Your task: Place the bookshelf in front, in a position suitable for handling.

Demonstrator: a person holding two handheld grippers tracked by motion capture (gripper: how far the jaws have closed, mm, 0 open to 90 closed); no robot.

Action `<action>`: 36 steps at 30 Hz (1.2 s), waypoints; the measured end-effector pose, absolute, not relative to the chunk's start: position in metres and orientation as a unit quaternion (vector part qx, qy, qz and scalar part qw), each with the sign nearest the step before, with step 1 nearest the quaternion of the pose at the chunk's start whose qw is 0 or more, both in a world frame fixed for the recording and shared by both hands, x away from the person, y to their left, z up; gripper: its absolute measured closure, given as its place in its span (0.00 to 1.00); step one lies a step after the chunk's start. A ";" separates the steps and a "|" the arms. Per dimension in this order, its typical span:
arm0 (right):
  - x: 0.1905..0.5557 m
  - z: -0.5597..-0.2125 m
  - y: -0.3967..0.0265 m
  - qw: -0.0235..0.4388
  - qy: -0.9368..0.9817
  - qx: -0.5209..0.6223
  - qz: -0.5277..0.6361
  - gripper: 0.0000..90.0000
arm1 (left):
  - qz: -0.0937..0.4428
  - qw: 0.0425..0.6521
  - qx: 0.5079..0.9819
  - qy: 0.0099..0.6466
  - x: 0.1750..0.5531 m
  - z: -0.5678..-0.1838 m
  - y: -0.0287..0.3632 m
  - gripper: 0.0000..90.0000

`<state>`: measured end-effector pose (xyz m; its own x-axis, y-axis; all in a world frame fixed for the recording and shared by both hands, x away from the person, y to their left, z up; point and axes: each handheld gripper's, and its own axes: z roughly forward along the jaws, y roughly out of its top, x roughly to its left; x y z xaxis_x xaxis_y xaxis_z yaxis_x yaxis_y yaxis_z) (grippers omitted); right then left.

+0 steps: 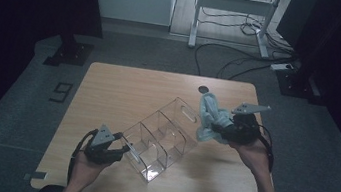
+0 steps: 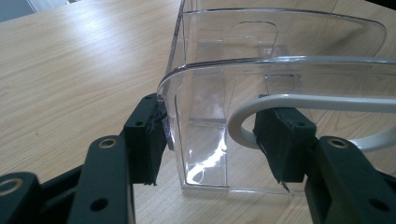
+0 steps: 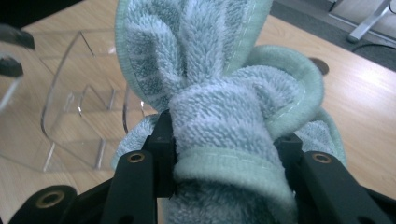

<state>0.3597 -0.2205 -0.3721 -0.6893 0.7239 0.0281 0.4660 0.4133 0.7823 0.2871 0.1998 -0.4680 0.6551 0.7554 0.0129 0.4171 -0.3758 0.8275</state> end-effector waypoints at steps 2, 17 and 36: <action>0.366 -0.367 -0.211 0.163 0.827 0.354 0.406 0.61 | 0.200 0.424 0.805 0.363 0.287 -0.468 0.200 0.50; 0.403 -0.358 -0.162 0.178 0.832 0.344 0.398 0.60 | 0.198 0.424 0.807 0.361 0.286 -0.468 0.199 0.50; 0.454 -0.380 -0.116 0.184 0.827 0.353 0.398 0.59 | 0.196 0.425 0.809 0.357 0.287 -0.468 0.199 0.50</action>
<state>0.4538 -0.1157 -0.3804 -0.6835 0.7296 -0.0232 0.4373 0.4347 0.7873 0.2871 0.1992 -0.4678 0.6680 0.7440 0.0128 0.4118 -0.3839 0.8265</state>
